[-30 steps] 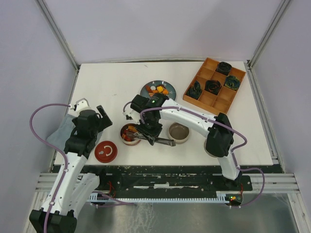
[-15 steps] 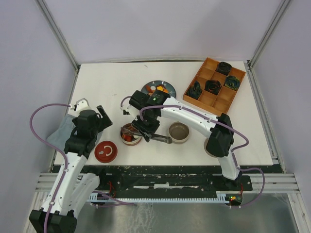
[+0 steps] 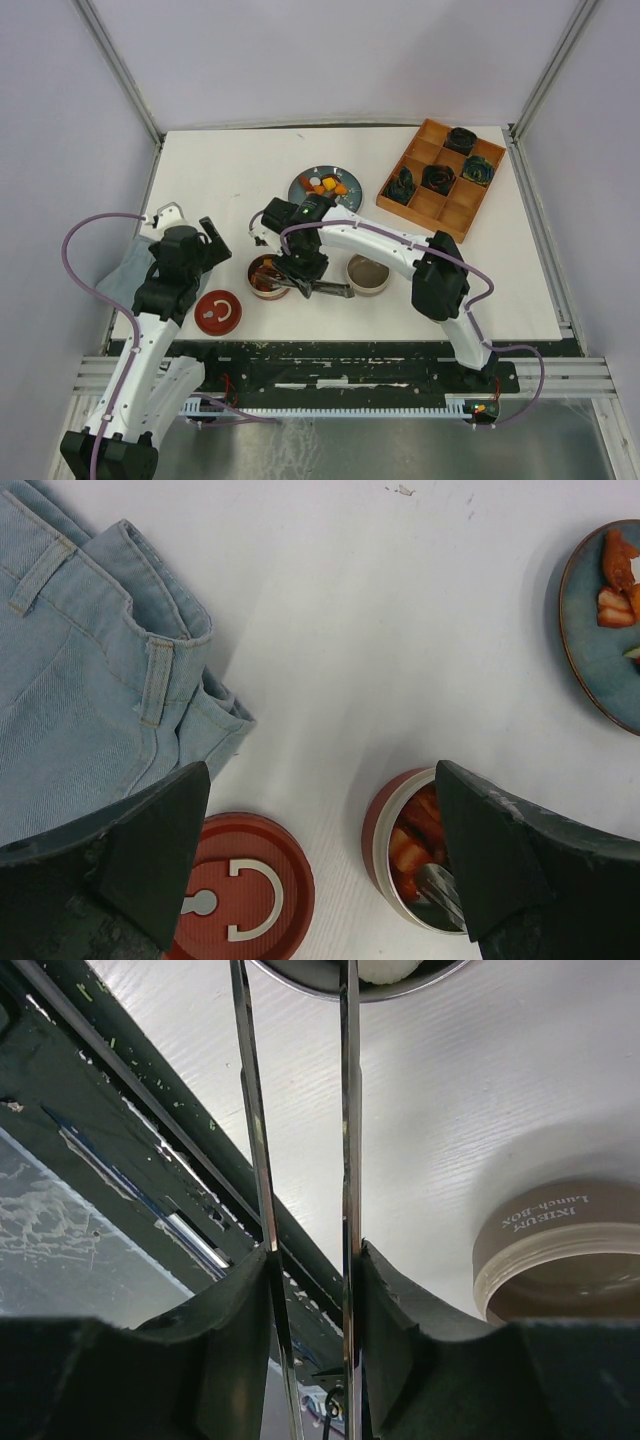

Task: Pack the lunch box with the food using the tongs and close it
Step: Place the fake food in the packing box.

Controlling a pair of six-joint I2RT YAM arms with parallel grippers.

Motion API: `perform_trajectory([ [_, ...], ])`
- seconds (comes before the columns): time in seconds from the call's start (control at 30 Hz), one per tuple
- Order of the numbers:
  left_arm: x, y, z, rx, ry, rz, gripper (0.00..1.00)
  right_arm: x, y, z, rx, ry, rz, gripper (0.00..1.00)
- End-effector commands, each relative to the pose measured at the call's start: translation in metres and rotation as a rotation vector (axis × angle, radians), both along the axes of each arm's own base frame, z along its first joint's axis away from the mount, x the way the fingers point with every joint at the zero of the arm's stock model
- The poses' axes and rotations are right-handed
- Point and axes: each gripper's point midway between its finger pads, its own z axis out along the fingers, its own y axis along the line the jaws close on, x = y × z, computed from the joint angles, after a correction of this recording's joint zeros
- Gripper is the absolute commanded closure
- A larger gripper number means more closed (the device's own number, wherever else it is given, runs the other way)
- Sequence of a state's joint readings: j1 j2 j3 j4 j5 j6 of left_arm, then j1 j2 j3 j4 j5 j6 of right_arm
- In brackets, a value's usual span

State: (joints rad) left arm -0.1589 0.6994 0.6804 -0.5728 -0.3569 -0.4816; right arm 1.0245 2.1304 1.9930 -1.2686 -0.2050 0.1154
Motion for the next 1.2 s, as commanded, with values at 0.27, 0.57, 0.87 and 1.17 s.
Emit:
perform_trajectory([
  [0.27,0.008,-0.002,0.007,-0.003,-0.036,-0.010,0.00,0.007,0.025,0.014,0.105,-0.023,-0.039,0.56],
  [0.57,0.008,-0.002,0.007,-0.004,-0.033,-0.012,0.00,-0.009,0.005,0.033,0.114,-0.004,0.065,0.56],
  [0.87,0.008,-0.002,0.007,-0.002,-0.033,-0.009,0.00,0.038,0.005,0.096,0.277,-0.237,-0.108,0.53],
  [1.17,0.007,0.000,0.009,-0.001,-0.044,-0.002,0.00,0.113,-0.089,0.108,0.180,-0.404,-0.455,0.50],
])
